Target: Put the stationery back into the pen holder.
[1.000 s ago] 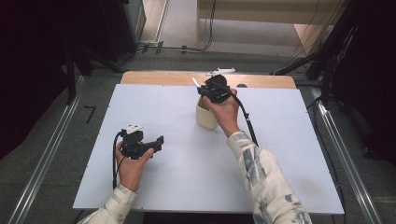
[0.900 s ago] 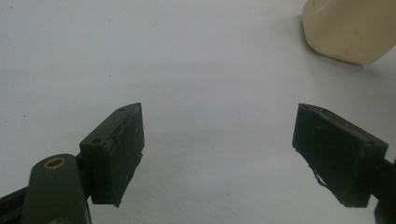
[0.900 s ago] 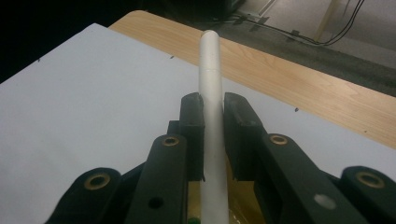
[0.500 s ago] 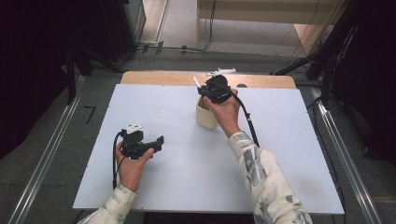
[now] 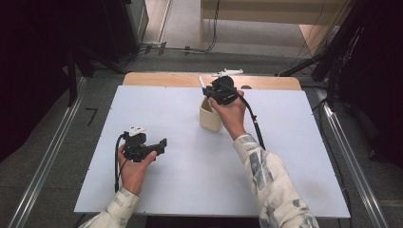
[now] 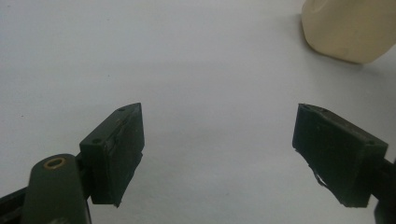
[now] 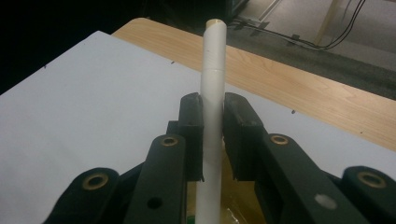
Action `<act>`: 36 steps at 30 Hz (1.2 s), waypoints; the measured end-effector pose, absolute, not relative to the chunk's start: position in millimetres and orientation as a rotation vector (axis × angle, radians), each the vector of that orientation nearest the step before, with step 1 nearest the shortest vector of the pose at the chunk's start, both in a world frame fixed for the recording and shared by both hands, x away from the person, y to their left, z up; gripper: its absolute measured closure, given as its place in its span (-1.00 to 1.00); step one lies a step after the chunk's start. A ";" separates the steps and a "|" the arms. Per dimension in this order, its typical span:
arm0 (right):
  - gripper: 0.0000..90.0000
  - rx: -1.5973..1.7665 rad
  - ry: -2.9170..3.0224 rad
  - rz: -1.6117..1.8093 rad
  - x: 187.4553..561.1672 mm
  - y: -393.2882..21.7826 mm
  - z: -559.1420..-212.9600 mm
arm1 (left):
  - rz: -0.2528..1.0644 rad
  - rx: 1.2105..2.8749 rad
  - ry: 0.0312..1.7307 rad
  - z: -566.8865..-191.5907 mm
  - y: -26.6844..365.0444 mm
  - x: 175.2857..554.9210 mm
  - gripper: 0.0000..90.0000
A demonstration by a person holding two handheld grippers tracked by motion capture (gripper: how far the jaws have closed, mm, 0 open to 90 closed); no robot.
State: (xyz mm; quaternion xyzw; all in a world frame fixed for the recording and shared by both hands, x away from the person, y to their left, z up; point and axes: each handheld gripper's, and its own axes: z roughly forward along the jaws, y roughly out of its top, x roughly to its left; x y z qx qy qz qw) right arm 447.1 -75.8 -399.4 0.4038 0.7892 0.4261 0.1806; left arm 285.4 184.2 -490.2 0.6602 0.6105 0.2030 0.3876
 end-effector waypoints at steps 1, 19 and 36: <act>0.69 1.140 2.229 1.203 447.1 -75.9 -399.4 | 0.517 1.680 1.553 -490.2 184.1 285.3 -0.61; 0.48 1.157 2.229 1.234 443.8 -81.9 -403.8 | 0.516 1.682 1.555 -490.7 183.9 285.5 -0.61; 0.19 1.100 2.275 1.281 425.4 -95.7 -410.9 | 0.522 1.684 1.555 -491.2 183.4 285.3 -0.61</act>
